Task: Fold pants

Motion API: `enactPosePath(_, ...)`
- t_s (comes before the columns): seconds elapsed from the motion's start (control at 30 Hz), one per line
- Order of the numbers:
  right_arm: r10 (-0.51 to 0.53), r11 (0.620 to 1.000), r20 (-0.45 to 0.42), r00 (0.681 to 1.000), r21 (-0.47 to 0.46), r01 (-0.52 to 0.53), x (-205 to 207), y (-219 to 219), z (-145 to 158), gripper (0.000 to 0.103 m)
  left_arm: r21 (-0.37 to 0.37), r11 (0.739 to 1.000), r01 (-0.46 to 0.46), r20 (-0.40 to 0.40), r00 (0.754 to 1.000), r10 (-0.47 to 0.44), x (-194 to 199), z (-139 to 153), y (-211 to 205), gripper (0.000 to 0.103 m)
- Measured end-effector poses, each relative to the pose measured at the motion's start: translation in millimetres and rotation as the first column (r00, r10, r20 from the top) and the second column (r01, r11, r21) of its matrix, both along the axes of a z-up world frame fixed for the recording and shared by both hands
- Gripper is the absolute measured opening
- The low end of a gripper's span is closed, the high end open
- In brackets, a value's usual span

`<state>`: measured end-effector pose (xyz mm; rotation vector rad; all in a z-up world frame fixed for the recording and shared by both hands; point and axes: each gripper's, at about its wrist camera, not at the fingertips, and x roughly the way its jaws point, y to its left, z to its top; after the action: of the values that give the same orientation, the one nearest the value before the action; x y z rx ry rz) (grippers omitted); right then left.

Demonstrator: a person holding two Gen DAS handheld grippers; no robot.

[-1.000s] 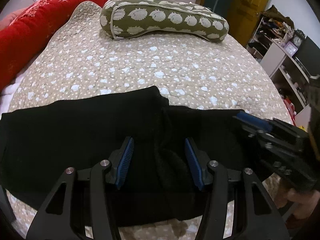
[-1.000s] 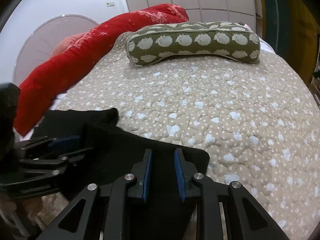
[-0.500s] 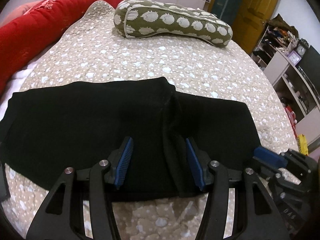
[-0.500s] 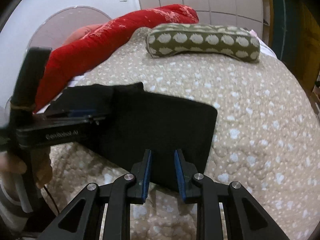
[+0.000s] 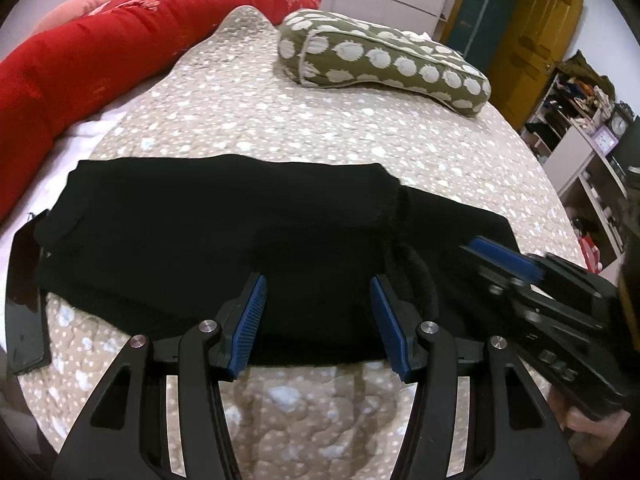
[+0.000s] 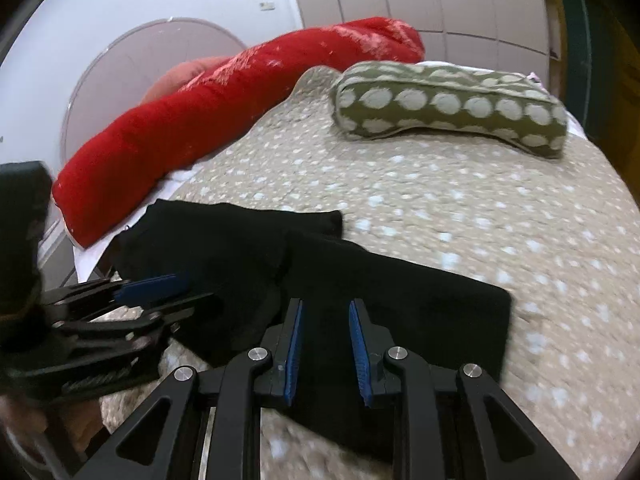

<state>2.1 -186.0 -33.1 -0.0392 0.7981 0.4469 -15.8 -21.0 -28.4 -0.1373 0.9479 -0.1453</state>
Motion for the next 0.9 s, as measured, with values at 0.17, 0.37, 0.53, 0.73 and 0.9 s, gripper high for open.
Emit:
enactPosePath(0.17,-0.002,1.0,-0.017,1.0,-0.014,0.001,18.8,18.7,-18.5,0.022,-0.011,1.0,-0.025,-0.01,1.0,0.025,0.8,-2.2,12.9,0.054)
enactPosePath(0.37,0.052,0.997,-0.004,0.999,-0.062,-0.052,24.0,37.7,-13.4,0.022,-0.044,0.998,-0.045,-0.023,0.999,0.044,3.9,-5.3,24.5,0.054)
enactPosePath(0.53,0.053,0.999,0.01,0.999,-0.006,-0.052,10.9,23.2,2.2,0.022,-0.077,0.994,-0.078,-0.028,0.997,0.076,1.8,-3.5,40.5,0.054)
enactPosePath(0.73,0.033,0.998,-0.028,0.999,-0.057,-0.035,9.2,22.6,-21.3,0.022,-0.08,0.991,-0.108,-0.022,0.994,0.107,-0.3,0.7,50.3,0.054)
enactPosePath(0.9,0.029,0.998,-0.019,0.999,-0.047,-0.03,8.5,24.5,-13.8,0.022,-0.077,0.99,-0.117,-0.019,0.993,0.116,-4.3,2.8,54.3,0.054)
